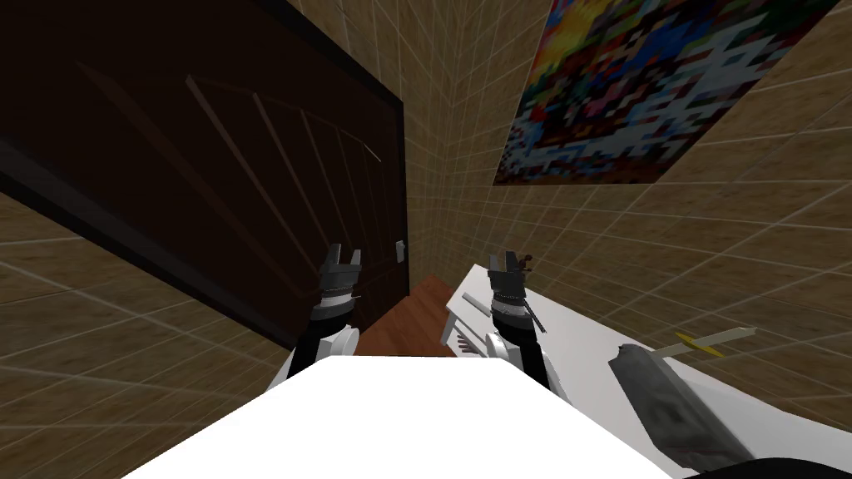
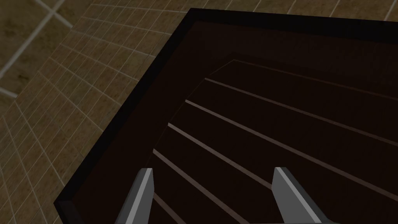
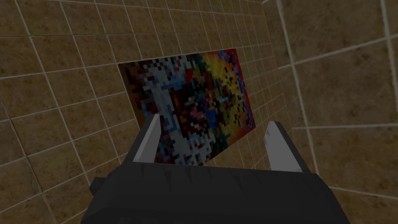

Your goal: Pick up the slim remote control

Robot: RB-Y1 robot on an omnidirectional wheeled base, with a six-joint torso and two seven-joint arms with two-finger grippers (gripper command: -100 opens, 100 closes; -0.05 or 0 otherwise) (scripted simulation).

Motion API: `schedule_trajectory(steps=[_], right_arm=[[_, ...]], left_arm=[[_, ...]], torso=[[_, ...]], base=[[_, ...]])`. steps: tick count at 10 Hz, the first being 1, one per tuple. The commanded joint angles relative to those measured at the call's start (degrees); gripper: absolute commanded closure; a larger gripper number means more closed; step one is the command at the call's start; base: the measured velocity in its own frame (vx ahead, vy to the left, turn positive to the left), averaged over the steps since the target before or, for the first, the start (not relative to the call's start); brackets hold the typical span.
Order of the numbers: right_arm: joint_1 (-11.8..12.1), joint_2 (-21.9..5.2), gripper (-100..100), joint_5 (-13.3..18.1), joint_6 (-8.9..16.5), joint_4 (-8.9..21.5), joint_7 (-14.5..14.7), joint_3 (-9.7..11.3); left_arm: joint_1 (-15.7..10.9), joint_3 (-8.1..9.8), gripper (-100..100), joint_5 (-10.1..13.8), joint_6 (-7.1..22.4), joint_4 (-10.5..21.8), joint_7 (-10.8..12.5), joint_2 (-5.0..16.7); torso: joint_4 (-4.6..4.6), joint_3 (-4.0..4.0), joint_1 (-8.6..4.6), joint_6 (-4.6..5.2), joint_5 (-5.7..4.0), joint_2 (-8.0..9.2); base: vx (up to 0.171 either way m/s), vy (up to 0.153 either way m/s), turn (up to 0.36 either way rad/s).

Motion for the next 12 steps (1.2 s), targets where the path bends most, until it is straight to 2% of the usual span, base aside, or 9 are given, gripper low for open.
schedule_trajectory(steps=[1, 5, 9, 10, 12], right_arm=[[0.81, -1.78, -100, 0.55, -0.37, 0.79, -0.03, 0.57], [3.78, -6.86, -100, 2.38, -1.24, 4.0, -0.05, 2.41], [8.14, -13.43, -100, 5.06, -1.85, 9.55, 0.09, 5.26], [8.14, -13.43, -100, 5.06, -1.85, 9.55, 0.09, 5.26], [10.52, -17.12, -100, 6.59, -1.85, 13.15, 0.26, 7.02]], left_arm=[[0.0, 0.0, 0, 0.0, 0.0, 0.0, 0.0, 0.0], [-0.01, 0.0, 0, 0.0, 0.0, 0.0, 0.0, 0.0], [-0.01, -0.01, 0, 0.0, 0.0, 0.0, 0.0, -0.01], [-0.01, -0.01, 0, 0.0, 0.0, 0.0, 0.0, 0.0], [0.0, 0.0, 0, 0.0, 0.0, 0.0, 0.0, 0.0]], torso=[[0.0, 0.0, 0.0, 0.0, 0.0, 0.0], [0.04, 0.1, 0.11, 0.0, 0.02, 0.18], [0.03, 0.09, 0.2, -0.01, 0.04, 0.15], [0.03, 0.07, 0.18, -0.01, 0.04, 0.11], [0.01, 0.03, 0.1, -0.01, 0.03, 0.05]], base=[[-0.019, 0.018, 0.038], [-0.042, 0.032, 0.057], [-0.037, 0.053, 0.112], [-0.008, 0.034, 0.048], [-0.001, 0.034, 0.162]])
